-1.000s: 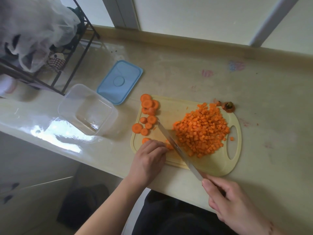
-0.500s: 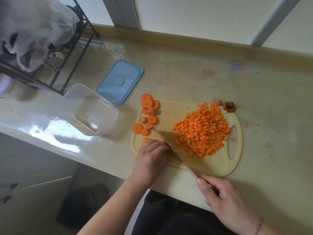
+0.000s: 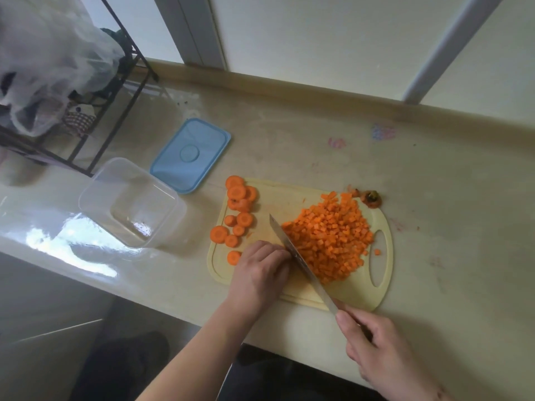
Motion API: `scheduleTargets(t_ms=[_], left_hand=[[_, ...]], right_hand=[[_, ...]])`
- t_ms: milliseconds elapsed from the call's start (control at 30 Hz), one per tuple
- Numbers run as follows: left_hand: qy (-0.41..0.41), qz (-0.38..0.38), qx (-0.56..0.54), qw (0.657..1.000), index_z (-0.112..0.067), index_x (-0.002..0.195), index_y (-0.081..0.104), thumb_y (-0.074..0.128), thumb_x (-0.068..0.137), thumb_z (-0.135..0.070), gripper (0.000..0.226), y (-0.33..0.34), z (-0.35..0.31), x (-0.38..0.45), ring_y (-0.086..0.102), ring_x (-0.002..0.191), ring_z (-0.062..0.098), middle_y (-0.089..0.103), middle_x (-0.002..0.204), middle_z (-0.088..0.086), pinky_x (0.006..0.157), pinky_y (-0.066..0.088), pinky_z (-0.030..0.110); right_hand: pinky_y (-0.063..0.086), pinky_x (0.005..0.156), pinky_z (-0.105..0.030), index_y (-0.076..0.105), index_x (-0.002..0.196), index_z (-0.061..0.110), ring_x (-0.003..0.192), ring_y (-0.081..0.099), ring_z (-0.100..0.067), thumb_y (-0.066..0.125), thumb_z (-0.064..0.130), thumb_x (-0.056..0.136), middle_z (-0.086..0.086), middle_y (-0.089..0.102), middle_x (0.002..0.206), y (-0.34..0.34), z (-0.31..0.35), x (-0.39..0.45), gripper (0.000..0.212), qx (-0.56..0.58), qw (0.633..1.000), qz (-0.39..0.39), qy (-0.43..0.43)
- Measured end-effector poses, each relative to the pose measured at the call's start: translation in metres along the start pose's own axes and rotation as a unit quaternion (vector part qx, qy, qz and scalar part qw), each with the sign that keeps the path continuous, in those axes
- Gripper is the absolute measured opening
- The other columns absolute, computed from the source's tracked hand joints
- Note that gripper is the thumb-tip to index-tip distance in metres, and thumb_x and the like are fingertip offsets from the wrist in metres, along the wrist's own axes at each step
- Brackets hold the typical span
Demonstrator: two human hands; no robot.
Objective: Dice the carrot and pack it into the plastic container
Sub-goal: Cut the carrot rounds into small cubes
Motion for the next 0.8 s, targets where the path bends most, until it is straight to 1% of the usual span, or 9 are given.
scheduleTargets(t_ms=[133, 200, 267, 467, 533, 633, 667, 733, 800], left_hand=[[0.002, -0.007, 0.008, 1.0, -0.006, 0.095, 0.077, 0.068, 0.091, -0.016, 0.014, 0.0, -0.002, -0.003, 0.065, 0.085, 0.02, 0.074, 0.096, 0.003, 0.078, 0.052, 0.032], [0.002, -0.015, 0.017, 1.0, -0.006, 0.094, 0.077, 0.066, 0.09, -0.016, 0.015, 0.001, -0.003, -0.003, 0.064, 0.087, 0.019, 0.074, 0.096, 0.004, 0.079, 0.052, 0.031], [-0.019, -0.02, 0.021, 0.999, -0.006, 0.093, 0.077, 0.066, 0.088, -0.014, 0.015, 0.002, -0.003, -0.003, 0.063, 0.086, 0.019, 0.074, 0.095, 0.003, 0.079, 0.051, 0.031], [-0.099, -0.005, 0.015, 0.995, -0.012, 0.089, 0.076, 0.068, 0.084, -0.016, 0.01, -0.001, -0.01, 0.003, 0.063, 0.08, 0.017, 0.072, 0.086, -0.003, 0.075, 0.05, 0.028], [-0.117, 0.016, 0.022, 0.993, -0.015, 0.089, 0.077, 0.072, 0.081, -0.014, 0.009, -0.004, -0.01, 0.005, 0.065, 0.08, 0.017, 0.073, 0.086, -0.005, 0.074, 0.051, 0.029], [-0.158, 0.047, 0.028, 0.986, -0.017, 0.096, 0.078, 0.067, 0.082, -0.008, 0.02, -0.013, -0.01, 0.002, 0.067, 0.087, 0.015, 0.074, 0.095, -0.005, 0.077, 0.056, 0.03], [-0.184, 0.026, 0.03, 0.982, -0.016, 0.094, 0.078, 0.064, 0.08, 0.002, 0.026, -0.02, -0.012, 0.0, 0.067, 0.087, 0.012, 0.074, 0.096, -0.005, 0.078, 0.057, 0.029], [-0.262, -0.078, 0.014, 0.962, -0.017, 0.084, 0.072, 0.057, 0.075, 0.017, 0.038, -0.045, -0.013, -0.005, 0.06, 0.083, 0.001, 0.069, 0.092, -0.007, 0.077, 0.052, 0.022], [-0.263, -0.16, -0.007, 0.951, -0.02, 0.079, 0.062, 0.054, 0.073, 0.011, 0.033, -0.067, -0.026, 0.0, 0.055, 0.08, 0.004, 0.06, 0.085, -0.008, 0.07, 0.044, 0.015]], right_hand=[[0.031, 0.044, -0.016, 0.07, 0.1, 0.039, 0.039, 0.037, -0.003, 0.049, 0.044, 0.092, 0.008, 0.042, 0.043, -0.002, 0.006, 0.006, 0.023, -0.023, 0.999, -0.005, -0.022], [0.033, 0.047, -0.015, 0.065, 0.089, 0.042, 0.04, 0.042, -0.003, 0.048, 0.046, 0.092, 0.013, 0.048, 0.043, 0.0, 0.009, 0.011, 0.018, -0.045, 0.998, -0.018, -0.033], [0.034, 0.047, -0.019, 0.064, 0.079, 0.046, 0.041, 0.04, -0.004, 0.048, 0.047, 0.093, 0.009, 0.046, 0.044, 0.004, 0.012, 0.013, 0.021, -0.05, 0.997, -0.027, -0.053], [0.031, 0.046, -0.022, 0.068, 0.111, 0.044, 0.045, 0.035, -0.007, 0.054, 0.042, 0.093, 0.009, 0.039, 0.045, -0.007, 0.02, -0.004, 0.023, -0.011, 0.997, -0.008, -0.082], [0.035, 0.048, -0.021, 0.063, 0.113, 0.052, 0.045, 0.039, -0.003, 0.055, 0.045, 0.091, 0.012, 0.046, 0.046, -0.023, 0.027, -0.011, 0.025, -0.051, 0.992, -0.01, -0.112], [0.04, 0.051, -0.013, 0.056, 0.125, 0.049, 0.052, 0.054, 0.001, 0.049, 0.061, 0.085, 0.017, 0.066, 0.065, -0.048, 0.029, -0.013, 0.043, -0.16, 0.976, -0.018, -0.15], [0.041, 0.054, -0.01, 0.054, 0.129, 0.048, 0.059, 0.059, 0.003, 0.042, 0.069, 0.082, 0.017, 0.069, 0.073, -0.056, 0.028, -0.012, 0.053, -0.203, 0.966, -0.024, -0.158], [0.045, 0.063, -0.014, 0.044, 0.136, 0.051, 0.076, 0.065, -0.003, 0.02, 0.082, 0.076, 0.01, 0.073, 0.088, -0.069, 0.026, -0.01, 0.071, -0.302, 0.934, -0.042, -0.189], [0.048, 0.068, -0.022, 0.03, 0.141, 0.054, 0.084, 0.065, -0.01, -0.003, 0.083, 0.072, 0.006, 0.071, 0.093, -0.075, 0.027, -0.011, 0.082, -0.388, 0.892, -0.058, -0.226]])
Point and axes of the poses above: each hand's wrist, its own x-axis towards the middle knuckle, its own y-axis out of the palm, z = x × y, the point moved 7 cm from there along x, towards the middle knuckle
